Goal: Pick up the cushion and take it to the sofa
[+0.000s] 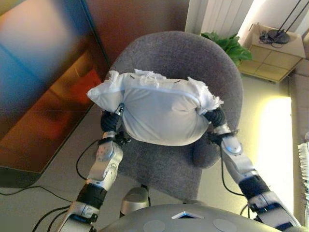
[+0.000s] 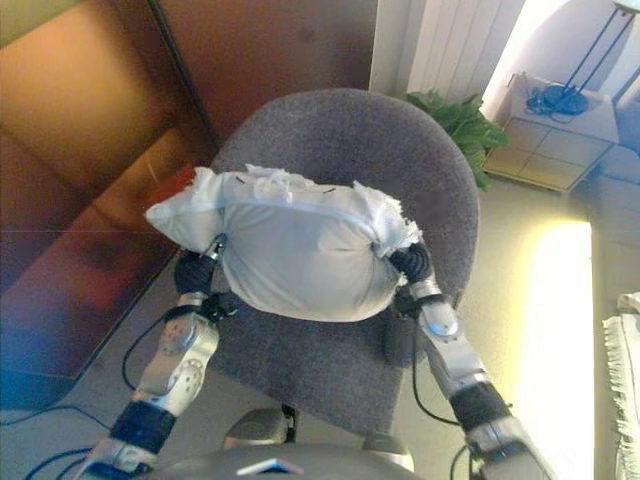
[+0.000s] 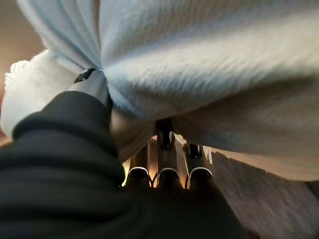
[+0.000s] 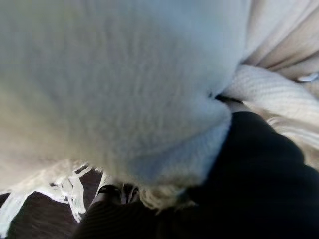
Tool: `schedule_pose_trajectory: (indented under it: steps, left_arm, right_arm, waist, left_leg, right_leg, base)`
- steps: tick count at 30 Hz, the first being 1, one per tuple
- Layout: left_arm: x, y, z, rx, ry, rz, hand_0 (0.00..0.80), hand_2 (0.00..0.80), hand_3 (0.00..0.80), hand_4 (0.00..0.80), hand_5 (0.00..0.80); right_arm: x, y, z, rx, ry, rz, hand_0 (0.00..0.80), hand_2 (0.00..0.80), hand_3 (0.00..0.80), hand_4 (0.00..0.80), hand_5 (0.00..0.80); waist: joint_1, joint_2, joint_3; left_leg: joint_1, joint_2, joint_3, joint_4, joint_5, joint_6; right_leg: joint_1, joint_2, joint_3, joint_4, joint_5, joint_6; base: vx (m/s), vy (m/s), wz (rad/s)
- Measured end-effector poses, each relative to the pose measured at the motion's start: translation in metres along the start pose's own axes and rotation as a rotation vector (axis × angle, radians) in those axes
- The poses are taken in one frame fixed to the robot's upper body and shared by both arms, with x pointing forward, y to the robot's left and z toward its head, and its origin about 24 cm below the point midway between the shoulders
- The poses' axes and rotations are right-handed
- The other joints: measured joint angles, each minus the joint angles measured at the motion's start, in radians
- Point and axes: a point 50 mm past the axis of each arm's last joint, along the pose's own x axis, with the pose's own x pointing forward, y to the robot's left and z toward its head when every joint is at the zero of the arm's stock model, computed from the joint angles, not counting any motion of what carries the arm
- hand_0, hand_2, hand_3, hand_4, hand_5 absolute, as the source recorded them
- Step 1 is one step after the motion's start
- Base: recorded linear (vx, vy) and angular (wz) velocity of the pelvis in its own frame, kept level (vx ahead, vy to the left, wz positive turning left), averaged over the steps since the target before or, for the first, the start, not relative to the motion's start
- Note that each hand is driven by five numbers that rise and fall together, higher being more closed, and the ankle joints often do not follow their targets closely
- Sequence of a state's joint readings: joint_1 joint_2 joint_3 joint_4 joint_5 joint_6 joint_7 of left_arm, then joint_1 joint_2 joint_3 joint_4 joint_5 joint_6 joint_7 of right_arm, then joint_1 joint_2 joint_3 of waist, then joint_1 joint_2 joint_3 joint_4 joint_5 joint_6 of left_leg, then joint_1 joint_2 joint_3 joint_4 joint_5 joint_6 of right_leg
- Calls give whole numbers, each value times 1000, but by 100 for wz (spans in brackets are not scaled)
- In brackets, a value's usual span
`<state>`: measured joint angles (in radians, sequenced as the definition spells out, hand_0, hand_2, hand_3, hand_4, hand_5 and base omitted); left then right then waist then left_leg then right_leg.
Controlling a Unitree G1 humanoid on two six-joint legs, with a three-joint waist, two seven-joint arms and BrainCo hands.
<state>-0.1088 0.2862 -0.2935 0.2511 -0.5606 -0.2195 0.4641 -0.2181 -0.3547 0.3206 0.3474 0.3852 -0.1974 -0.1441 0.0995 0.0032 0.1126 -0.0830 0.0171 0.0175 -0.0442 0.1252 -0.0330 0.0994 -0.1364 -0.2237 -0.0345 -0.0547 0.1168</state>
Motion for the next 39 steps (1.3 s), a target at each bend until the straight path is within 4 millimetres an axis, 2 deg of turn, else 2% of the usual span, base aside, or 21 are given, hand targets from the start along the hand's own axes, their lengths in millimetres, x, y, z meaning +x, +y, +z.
schedule_pose_trajectory:
  steps: [3, 7, 14, 18, 19, 20, 25, 27, 28, 29, 30, 31, 34, 35, 36, 37, 39]
  left_arm:
    - [18, -8, 3, 26, 4, 33, 800, 800, 800, 800, 800]
    - [37, -31, 10, 44, 5, 27, 800, 800, 800, 800, 800]
    - [59, -59, 22, 105, 6, -3, 800, 800, 800, 800, 800]
    - [78, -78, 51, 129, -53, -14, 800, 800, 800, 800, 800]
    - [79, -79, 53, 132, -55, -13, 800, 800, 800, 800, 800]
    - [87, -84, 66, 153, -74, -7, 800, 800, 800, 800, 800]
    - [98, -100, 93, 243, -132, 1, 800, 800, 800, 800, 800]
    - [102, -103, 101, 284, -150, 8, 800, 800, 800, 800, 800]
    - [103, -106, 106, 298, -150, 9, 750, 750, 750, 750, 750]
    - [106, -108, 111, 313, -154, 14, 518, 518, 518, 518, 518]
    - [108, -107, 116, 326, -157, 28, 185, 185, 185, 185, 185]
    - [110, -107, 120, 333, -158, 39, 0, 0, 0, 0, 0]
    - [113, -108, 125, 337, -158, 58, 0, 0, 0, 0, 0]
    - [113, -106, 126, 341, -160, 70, 0, 0, 0, 0, 0]
    - [114, -104, 128, 343, -164, 78, 0, 0, 0, 0, 0]
    - [115, -102, 130, 346, -169, 85, 0, 0, 0, 0, 0]
    - [117, -103, 137, 345, -184, 89, 0, 0, 0, 0, 0]
  right_arm:
    - [24, 3, 7, 6, 13, -40, 800, 800, 800, 800, 800]
    - [48, -4, 18, 25, 33, -120, 800, 800, 800, 800, 800]
    - [65, -18, 23, 56, 83, -234, 800, 800, 800, 800, 800]
    - [80, -20, 43, 95, 60, -268, 800, 800, 800, 800, 800]
    - [81, -20, 45, 97, 57, -269, 800, 800, 800, 800, 800]
    - [88, -19, 53, 125, 61, -276, 800, 800, 800, 800, 800]
    - [101, -22, 69, 167, 66, -311, 800, 800, 800, 800, 800]
    - [105, -22, 74, 183, 75, -316, 800, 800, 800, 800, 800]
    - [107, -23, 76, 180, 83, -321, 800, 800, 800, 800, 800]
    - [110, -22, 81, 183, 85, -317, 800, 800, 800, 800, 800]
    - [113, -20, 86, 182, 83, -308, 800, 800, 800, 800, 800]
    - [115, -19, 91, 181, 78, -301, 800, 800, 800, 800, 800]
    - [119, -17, 103, 177, 67, -295, 800, 800, 800, 800, 800]
    - [121, -16, 107, 173, 70, -295, 552, 552, 552, 552, 552]
    - [123, -15, 110, 168, 72, -290, 160, 160, 160, 160, 160]
    - [124, -14, 114, 155, 72, -286, 0, 0, 0, 0, 0]
    - [126, -13, 121, 149, 62, -284, 0, 0, 0, 0, 0]
  waist:
    - [0, 0, 5]
    - [-4, 14, 63]
    - [-49, 52, 150]
    - [-63, 66, 204]
    - [-64, 65, 207]
    - [-84, 66, 226]
    - [-95, 68, 255]
    - [-113, 68, 256]
    - [-113, 68, 257]
    - [-113, 68, 257]
    - [-116, 69, 264]
    - [-117, 72, 271]
    - [-121, 80, 290]
    - [-126, 80, 292]
    - [-133, 81, 293]
    - [-139, 82, 293]
    - [-140, 83, 294]
  left_leg:
    - [-61, 17, -13, -23, 34, -7]
    - [-88, 20, -19, -26, 51, -5]
    - [-129, 10, -16, -32, 65, 5]
    - [-139, 12, 10, -31, 66, 8]
    - [-139, 12, 11, -31, 66, 8]
    - [-139, 11, 14, -31, 66, 8]
    - [-156, 15, 36, -31, 66, 8]
    - [-166, 13, 37, -31, 68, 10]
    - [-169, 13, 41, -31, 68, 10]
    - [-174, 11, 47, -31, 68, 10]
    - [-174, 9, 56, -31, 68, 10]
    - [-174, 7, 62, -31, 68, 10]
    - [-174, 0, 63, -30, 69, 12]
    - [-178, -2, 63, -30, 69, 12]
    - [-183, -5, 64, -30, 69, 12]
    - [-190, -8, 65, -30, 71, 15]
    - [-202, -12, 68, -30, 77, 23]
  right_leg:
    - [-57, 18, -3, -17, 28, -10]
    - [-81, 26, -7, -29, 48, -12]
    - [-122, 16, -4, -27, 62, -5]
    - [-158, 11, 25, -4, 62, -4]
    - [-160, 11, 27, -3, 62, -4]
    - [-165, 9, 33, 5, 62, -3]
    - [-215, 7, 75, 33, 62, -1]
    - [-233, 4, 80, 41, 63, 1]
    - [-247, 2, 91, 52, 60, 4]
    - [-265, -1, 106, 64, 60, 5]
    - [-277, -4, 114, 76, 58, 8]
    - [-286, -8, 124, 86, 56, 11]
    - [-307, -17, 137, 116, 49, 18]
    - [-320, -20, 144, 130, 45, 21]
    - [-332, -23, 150, 140, 43, 23]
    - [-343, -26, 156, 147, 43, 25]
    - [-366, -30, 161, 163, 43, 28]
  base:
    - [-148, 13, 5]
    - [-85, 57, 2]
    - [-53, 75, 0]
    - [-37, 61, -17]
    - [-5, 44, -19]
    - [-5, 33, -11]
    - [-10, 27, -21]
    - [-8, 50, -13]
    - [8, 53, -20]
    - [15, 49, -32]
    - [17, 41, -31]
    - [14, 27, -21]
    - [12, 22, -11]
    - [28, 35, -7]
    - [37, 38, -5]
    - [40, 39, -7]
    - [40, 36, -7]
